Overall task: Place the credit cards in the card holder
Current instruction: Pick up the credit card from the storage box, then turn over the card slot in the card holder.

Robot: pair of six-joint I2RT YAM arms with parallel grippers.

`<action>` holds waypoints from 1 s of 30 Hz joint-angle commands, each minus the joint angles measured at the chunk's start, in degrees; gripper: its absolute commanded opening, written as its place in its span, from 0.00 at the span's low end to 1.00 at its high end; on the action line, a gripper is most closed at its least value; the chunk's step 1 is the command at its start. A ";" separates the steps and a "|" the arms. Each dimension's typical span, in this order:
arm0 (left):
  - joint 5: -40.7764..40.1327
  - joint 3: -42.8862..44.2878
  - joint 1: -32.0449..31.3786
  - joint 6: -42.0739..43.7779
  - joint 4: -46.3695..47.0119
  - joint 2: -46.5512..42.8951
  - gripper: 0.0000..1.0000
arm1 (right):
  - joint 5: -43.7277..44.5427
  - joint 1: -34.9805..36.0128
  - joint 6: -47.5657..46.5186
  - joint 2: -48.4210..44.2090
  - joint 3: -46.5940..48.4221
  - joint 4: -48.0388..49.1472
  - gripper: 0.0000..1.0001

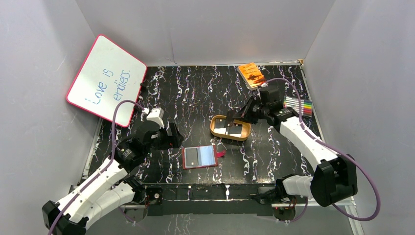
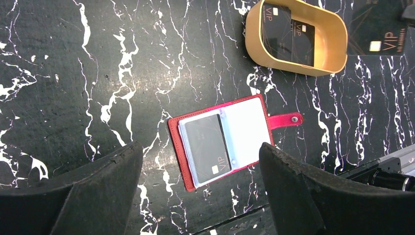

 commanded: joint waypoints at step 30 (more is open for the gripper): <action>6.42 -1.89 -0.45 -3.24 1.28 1.13 0.82 | 2.88 17.79 -23.60 -4.71 11.59 -21.91 0.00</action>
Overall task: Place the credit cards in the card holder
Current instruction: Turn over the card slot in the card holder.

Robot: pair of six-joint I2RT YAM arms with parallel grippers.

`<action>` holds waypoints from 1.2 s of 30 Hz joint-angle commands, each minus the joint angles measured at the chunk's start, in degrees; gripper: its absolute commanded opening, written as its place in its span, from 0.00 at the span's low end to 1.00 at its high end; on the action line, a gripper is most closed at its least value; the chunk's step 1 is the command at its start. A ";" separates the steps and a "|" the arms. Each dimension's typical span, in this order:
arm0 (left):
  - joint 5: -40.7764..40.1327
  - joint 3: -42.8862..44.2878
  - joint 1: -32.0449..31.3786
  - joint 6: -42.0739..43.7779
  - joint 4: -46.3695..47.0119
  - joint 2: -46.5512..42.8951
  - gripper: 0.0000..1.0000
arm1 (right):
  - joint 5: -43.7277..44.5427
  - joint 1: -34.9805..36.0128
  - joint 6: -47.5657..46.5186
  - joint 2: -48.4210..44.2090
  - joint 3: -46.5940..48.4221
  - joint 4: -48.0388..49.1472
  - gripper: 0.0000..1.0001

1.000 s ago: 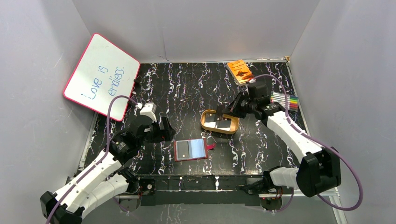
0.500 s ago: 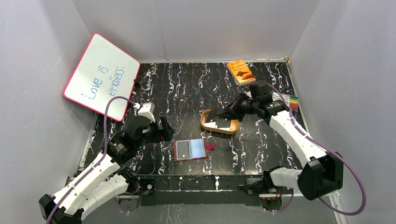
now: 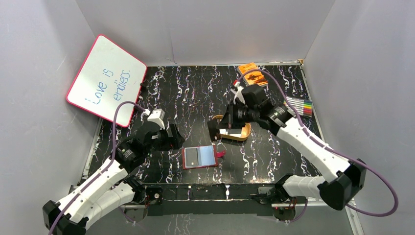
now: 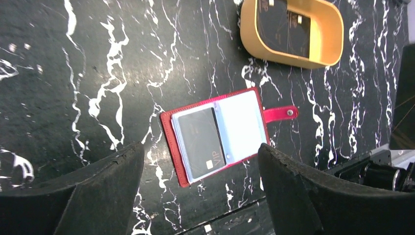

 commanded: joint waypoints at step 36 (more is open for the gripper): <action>9.42 6.78 -10.23 -11.86 17.56 36.39 0.60 | -1.54 0.86 -8.38 -2.34 -30.05 18.63 0.00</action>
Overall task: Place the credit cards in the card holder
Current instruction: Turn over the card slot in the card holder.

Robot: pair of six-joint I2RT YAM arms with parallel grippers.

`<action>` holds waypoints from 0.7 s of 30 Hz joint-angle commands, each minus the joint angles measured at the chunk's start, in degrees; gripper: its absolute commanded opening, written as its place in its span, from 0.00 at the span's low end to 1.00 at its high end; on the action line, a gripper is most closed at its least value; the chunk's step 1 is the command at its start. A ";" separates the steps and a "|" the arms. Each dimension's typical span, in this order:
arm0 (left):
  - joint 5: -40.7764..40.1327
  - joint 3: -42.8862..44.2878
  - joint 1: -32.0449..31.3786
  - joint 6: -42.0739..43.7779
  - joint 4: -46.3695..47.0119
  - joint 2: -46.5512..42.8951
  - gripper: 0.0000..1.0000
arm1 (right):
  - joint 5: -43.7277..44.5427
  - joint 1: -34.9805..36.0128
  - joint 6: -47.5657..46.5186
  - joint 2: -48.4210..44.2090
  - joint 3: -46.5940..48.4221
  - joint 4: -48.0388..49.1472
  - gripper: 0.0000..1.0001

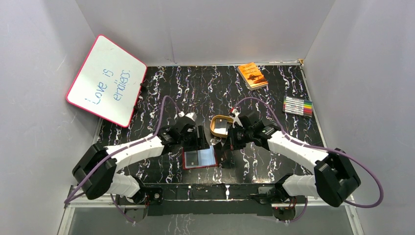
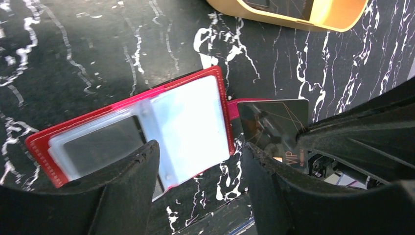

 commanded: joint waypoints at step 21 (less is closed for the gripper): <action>-5.45 3.03 -2.52 1.13 -2.51 11.54 0.31 | -6.01 -0.22 3.17 -4.75 -6.53 3.99 0.00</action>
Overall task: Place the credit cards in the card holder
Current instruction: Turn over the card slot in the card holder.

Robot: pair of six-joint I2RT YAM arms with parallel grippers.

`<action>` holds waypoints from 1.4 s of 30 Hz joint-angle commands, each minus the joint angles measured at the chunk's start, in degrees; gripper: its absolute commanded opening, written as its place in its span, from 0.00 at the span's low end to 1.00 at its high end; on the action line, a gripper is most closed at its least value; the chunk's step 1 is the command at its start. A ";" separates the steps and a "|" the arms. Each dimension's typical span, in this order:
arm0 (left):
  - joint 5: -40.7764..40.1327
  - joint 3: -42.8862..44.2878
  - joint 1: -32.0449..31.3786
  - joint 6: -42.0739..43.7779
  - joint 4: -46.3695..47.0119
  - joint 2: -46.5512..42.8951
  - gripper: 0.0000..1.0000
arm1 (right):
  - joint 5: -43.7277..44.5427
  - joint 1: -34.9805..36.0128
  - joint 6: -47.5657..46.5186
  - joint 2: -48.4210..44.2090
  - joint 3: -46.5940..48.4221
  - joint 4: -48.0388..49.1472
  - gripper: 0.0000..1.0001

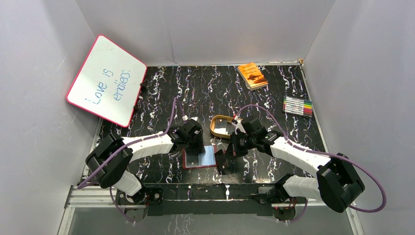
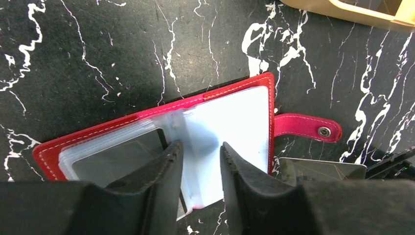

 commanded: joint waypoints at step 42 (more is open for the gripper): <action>-1.18 -1.81 -0.26 -0.75 -1.87 1.09 0.04 | -5.45 -0.08 5.38 5.81 -3.31 13.73 0.00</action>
